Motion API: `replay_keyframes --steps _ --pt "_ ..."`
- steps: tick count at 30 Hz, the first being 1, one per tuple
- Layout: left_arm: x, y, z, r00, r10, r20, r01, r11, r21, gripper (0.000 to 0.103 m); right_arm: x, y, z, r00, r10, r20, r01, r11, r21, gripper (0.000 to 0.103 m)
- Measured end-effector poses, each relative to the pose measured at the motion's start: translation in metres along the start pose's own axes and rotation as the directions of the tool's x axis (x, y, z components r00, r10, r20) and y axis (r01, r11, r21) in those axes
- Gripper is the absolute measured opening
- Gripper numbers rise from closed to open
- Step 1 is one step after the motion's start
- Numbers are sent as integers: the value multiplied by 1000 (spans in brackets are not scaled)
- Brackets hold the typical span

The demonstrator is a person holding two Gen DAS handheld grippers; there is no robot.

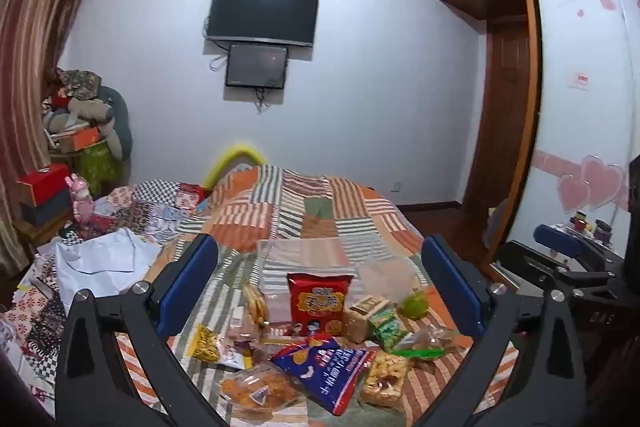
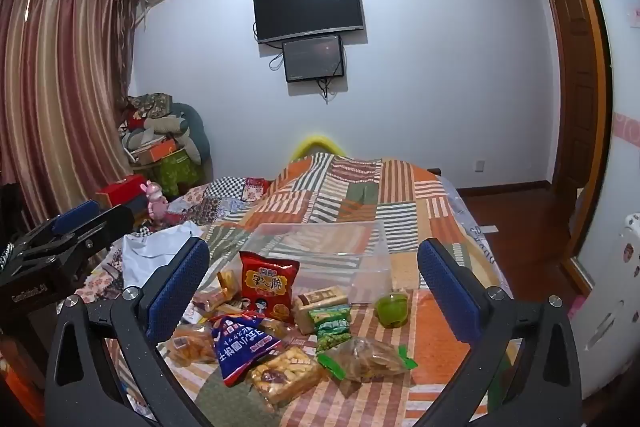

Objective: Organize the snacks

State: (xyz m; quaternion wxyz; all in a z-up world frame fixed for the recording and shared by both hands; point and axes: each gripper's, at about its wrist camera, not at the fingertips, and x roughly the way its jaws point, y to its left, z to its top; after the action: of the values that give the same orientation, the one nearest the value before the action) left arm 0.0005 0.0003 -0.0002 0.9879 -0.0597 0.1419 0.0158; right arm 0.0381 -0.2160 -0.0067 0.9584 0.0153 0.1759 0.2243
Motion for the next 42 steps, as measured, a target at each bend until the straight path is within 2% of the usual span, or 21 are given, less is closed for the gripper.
replay_keyframes --steps 3,7,42 --pt "5 4 2 1000 -19 -16 19 1000 -10 103 0 0 0 1000 5 3 -5 1000 -3 103" --pt "2 -1 -2 1000 2 26 -2 1000 11 103 -1 0 0 1000 7 4 -7 1000 0 103" --pt "4 2 -4 1000 -24 0 24 1000 -4 103 -6 -4 5 1000 9 12 -9 1000 6 103"
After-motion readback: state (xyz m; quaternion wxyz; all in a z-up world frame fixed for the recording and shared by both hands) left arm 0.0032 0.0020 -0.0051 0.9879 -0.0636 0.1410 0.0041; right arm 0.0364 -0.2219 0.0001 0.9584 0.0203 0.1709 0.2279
